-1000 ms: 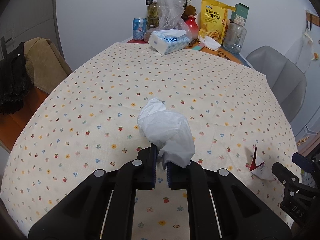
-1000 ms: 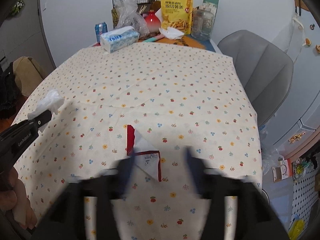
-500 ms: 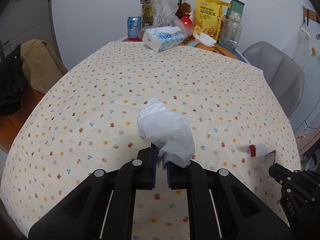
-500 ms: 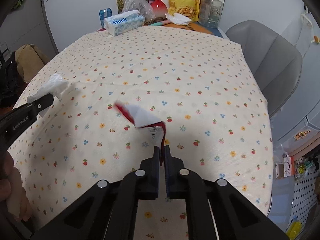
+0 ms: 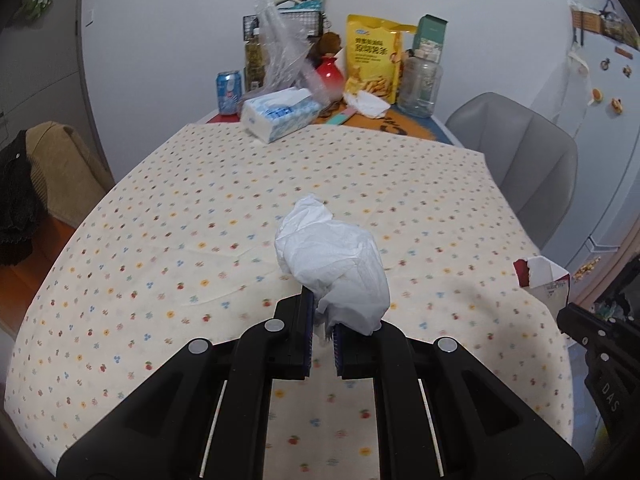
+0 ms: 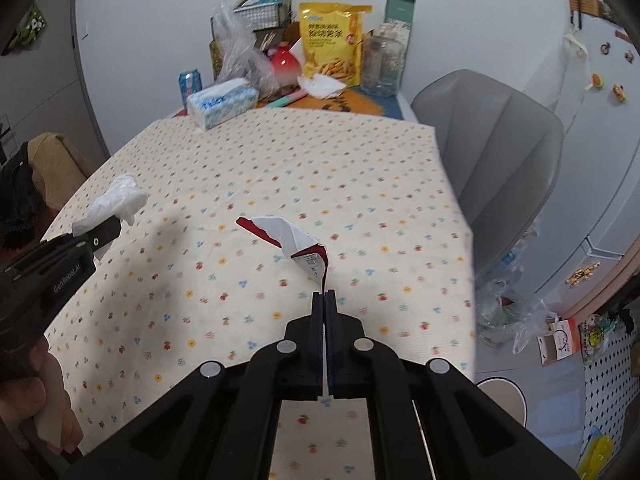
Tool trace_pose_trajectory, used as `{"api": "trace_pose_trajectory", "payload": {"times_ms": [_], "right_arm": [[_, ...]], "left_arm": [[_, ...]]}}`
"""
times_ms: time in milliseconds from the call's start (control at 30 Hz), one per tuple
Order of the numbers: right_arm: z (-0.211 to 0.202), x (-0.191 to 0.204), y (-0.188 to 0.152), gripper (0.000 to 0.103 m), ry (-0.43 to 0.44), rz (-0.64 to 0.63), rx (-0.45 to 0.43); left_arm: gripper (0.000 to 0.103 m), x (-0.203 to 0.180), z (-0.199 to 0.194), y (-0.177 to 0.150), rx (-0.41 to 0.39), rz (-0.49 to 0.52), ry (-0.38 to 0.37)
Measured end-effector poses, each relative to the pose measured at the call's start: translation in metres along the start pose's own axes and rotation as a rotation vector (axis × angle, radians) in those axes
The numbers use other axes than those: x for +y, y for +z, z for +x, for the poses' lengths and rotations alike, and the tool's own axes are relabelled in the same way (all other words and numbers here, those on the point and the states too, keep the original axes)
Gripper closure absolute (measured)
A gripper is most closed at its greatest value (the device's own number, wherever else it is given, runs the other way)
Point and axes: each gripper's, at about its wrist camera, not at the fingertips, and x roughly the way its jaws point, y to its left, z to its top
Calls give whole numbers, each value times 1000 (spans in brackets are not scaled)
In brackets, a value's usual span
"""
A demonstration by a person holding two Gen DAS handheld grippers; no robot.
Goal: Collect trash
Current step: 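Carry the white tissue and wrapper with both tools over the bin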
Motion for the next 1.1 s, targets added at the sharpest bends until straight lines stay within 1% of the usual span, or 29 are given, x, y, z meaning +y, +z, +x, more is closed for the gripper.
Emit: {"api": "trace_pose_trajectory", "payload": {"times_ms": [267, 600, 833, 1100], "right_arm": [[-37, -43, 4, 101, -116, 59, -77], [-67, -96, -4, 101, -207, 142, -115], [-79, -132, -17, 101, -243, 197, -124], [-81, -178, -38, 101, -269, 272, -109]], "left_arm": [[94, -46, -14, 8, -41, 43, -52], [94, -105, -23, 9, -54, 105, -128], [94, -147, -25, 5, -53, 149, -164], [94, -196, -25, -3, -44, 207, -190]]}}
